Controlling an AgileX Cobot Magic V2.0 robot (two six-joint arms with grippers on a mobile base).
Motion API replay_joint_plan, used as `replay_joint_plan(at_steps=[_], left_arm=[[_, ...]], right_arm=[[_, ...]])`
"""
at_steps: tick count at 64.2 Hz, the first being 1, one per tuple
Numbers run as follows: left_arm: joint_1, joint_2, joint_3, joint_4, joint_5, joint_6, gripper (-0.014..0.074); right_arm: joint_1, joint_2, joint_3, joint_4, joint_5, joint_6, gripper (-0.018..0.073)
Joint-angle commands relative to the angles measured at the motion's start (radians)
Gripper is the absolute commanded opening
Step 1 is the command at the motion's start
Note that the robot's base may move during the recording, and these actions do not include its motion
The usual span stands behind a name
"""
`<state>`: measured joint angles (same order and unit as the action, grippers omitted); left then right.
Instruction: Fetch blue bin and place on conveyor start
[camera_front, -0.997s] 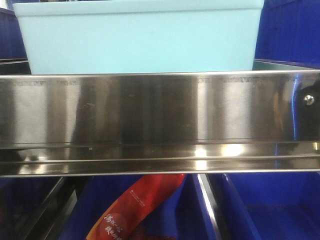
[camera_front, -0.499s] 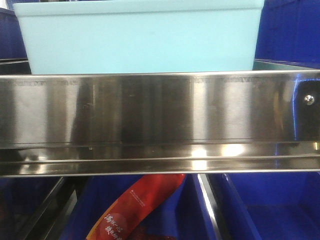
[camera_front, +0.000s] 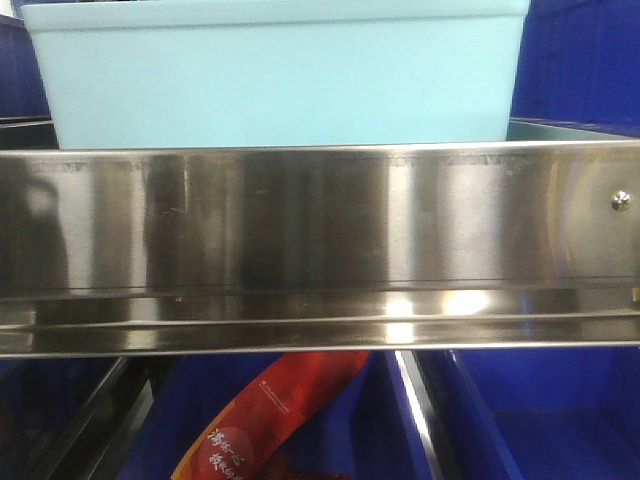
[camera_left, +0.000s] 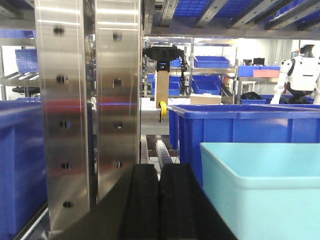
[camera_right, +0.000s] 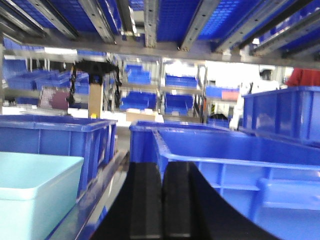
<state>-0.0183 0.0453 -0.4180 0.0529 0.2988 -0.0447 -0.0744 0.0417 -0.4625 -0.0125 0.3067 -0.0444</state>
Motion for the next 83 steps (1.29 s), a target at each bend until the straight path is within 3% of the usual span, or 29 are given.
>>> replay_joint_plan(at_steps=[1, 12, 20, 35, 46, 50, 58, 61, 67, 74, 83], left_arm=[[-0.004, 0.063, -0.1, 0.003, 0.116, 0.004, -0.0111], [-0.004, 0.242, -0.316, 0.014, 0.428, 0.004, -0.0111], [-0.004, 0.355, -0.414, 0.05, 0.559, 0.008, -0.0111], [-0.004, 0.424, -0.433, 0.043, 0.476, 0.008, -0.0111], [-0.004, 0.477, -0.435, -0.001, 0.411, 0.008, -0.0111], [-0.004, 0.516, -0.449, -0.07, 0.411, 0.051, -0.0111], [-0.012, 0.598, -0.502, -0.285, 0.444, 0.261, -0.0111], [-0.016, 0.626, -0.521, -0.334, 0.447, 0.272, -0.0111], [-0.026, 0.686, -0.561, -0.359, 0.447, 0.272, -0.0111], [-0.072, 0.758, -0.626, -0.36, 0.447, 0.273, -0.0111], [-0.176, 0.869, -0.716, -0.355, 0.447, 0.273, -0.0111]], right_arm=[[-0.002, 0.062, -0.116, 0.001, 0.159, 0.002, -0.016], [-0.002, 0.241, -0.335, 0.001, 0.418, 0.002, -0.016], [-0.002, 0.369, -0.455, 0.001, 0.622, 0.002, -0.016], [-0.002, 0.472, -0.511, 0.003, 0.61, 0.002, -0.016], [-0.002, 0.513, -0.513, 0.041, 0.49, 0.002, -0.016], [-0.002, 0.549, -0.517, 0.124, 0.47, 0.0, -0.016], [0.0, 0.629, -0.525, 0.344, 0.473, -0.105, -0.016], [0.0, 0.654, -0.525, 0.408, 0.471, -0.143, -0.016], [0.001, 0.704, -0.525, 0.457, 0.462, -0.153, -0.0154], [0.028, 0.748, -0.525, 0.456, 0.441, -0.156, -0.0154], [0.123, 0.811, -0.525, 0.457, 0.378, -0.156, -0.0154]])
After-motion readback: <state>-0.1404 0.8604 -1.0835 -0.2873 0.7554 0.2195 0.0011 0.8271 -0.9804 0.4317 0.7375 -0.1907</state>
